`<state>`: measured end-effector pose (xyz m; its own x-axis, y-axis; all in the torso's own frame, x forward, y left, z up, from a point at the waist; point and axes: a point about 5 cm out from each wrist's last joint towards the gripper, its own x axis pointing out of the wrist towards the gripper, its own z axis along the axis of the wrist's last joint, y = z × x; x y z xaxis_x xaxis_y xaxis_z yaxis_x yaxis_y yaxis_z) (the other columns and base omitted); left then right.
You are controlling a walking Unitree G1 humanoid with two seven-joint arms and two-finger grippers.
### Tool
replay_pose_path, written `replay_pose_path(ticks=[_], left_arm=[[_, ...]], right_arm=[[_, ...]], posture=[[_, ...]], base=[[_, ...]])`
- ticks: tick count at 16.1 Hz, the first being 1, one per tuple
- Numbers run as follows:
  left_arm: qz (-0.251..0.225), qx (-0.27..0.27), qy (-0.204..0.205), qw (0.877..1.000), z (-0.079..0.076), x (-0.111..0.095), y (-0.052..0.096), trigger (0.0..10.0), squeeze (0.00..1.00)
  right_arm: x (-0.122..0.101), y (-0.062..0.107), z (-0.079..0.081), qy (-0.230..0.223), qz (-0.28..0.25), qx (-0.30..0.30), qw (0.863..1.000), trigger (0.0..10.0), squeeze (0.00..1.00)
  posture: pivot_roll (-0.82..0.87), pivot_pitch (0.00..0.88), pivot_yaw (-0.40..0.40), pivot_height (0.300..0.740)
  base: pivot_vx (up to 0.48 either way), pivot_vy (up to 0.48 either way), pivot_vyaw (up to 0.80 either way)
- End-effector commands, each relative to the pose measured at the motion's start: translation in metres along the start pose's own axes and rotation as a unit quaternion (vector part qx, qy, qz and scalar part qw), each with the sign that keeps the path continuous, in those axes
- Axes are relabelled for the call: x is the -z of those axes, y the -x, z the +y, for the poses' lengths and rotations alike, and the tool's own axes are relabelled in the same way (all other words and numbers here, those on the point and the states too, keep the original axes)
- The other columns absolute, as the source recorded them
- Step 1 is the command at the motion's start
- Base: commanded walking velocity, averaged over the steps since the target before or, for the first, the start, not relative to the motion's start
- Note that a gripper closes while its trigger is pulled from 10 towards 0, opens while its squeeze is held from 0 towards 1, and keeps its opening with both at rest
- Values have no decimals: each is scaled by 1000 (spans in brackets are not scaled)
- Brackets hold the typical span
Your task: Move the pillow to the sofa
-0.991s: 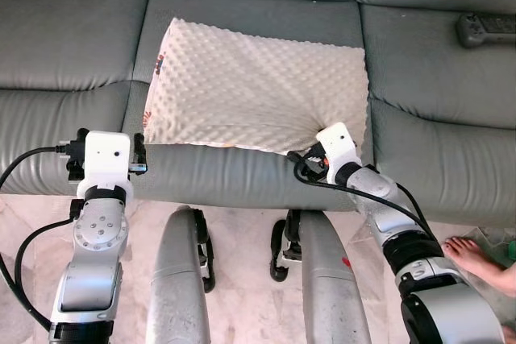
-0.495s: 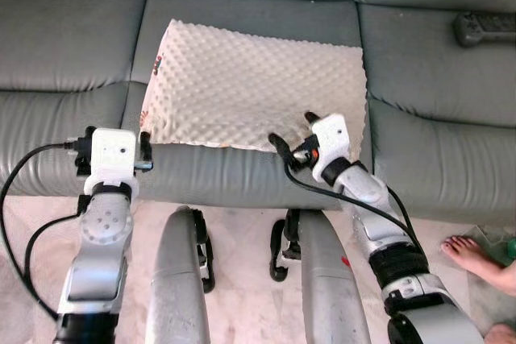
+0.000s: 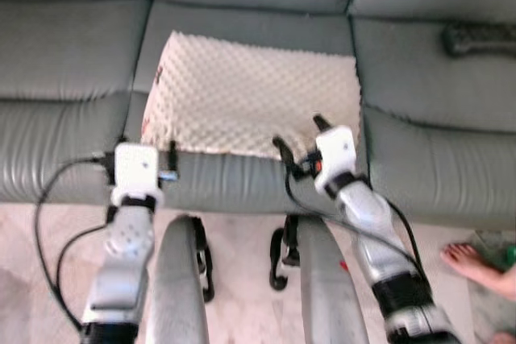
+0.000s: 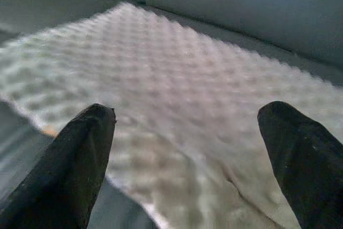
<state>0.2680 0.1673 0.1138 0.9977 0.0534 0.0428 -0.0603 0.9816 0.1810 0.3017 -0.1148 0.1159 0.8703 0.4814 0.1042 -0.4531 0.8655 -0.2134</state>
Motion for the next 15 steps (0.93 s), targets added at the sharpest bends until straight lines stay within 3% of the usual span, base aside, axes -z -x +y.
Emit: replay_pose_path(ticks=[1, 3, 5, 7, 8, 10, 11, 12, 15], left_arm=[[4, 18, 7, 1000, -4, 6, 3, 10000, 0], [-4, 33, 8, 999, -6, 7, -5, 10000, 0], [-6, 32, 22, 999, 2, 12, -6, 10000, 0], [-3, 8, 29, 1000, 10, 17, -4, 10000, 0], [-13, 11, 28, 999, 9, 15, -5, 10000, 0], [-14, -13, 32, 999, 13, 16, -8, 10000, 0], [-7, -25, 52, 998, 12, 18, -10, 10000, 0], [-5, -15, 69, 998, 6, 18, -12, 10000, 0], [-3, 5, 80, 997, -7, 15, -21, 10000, 0]], right_arm=[[-5, 5, -1, 3, -5, -15, 1000, 10000, 0], [-12, 13, -9, 19, -13, -27, 999, 10000, 0], [-17, 13, -7, 6, -16, -17, 1000, 10000, 0], [-15, 18, -11, -27, -10, 37, 999, 10000, 0], [-12, 21, -15, -69, -5, 80, 994, 10000, 0], [-9, 29, -20, -66, 1, 125, 990, 10000, 0], [1, 39, -24, -82, 22, 173, 981, 10000, 0], [6, 44, -23, -98, 33, 182, 978, 10000, 0], [7, 46, -26, -89, 40, 169, 981, 10000, 0]], posture=[[-4, 174, -27, 631], [-17, 136, -27, 645], [-35, 108, -32, 663], [-16, 74, -53, 687], [-4, 74, -64, 701], [-8, 77, -73, 720], [-15, 80, -74, 734], [-21, 78, -71, 740], [-49, 69, -45, 740]], base=[[0, 0, 0], [0, 0, 0], [0, 0, 0], [0, 0, 0], [0, 0, 0], [0, 0, 0], [0, 0, 0], [0, 0, 0], [0, 0, 0]])
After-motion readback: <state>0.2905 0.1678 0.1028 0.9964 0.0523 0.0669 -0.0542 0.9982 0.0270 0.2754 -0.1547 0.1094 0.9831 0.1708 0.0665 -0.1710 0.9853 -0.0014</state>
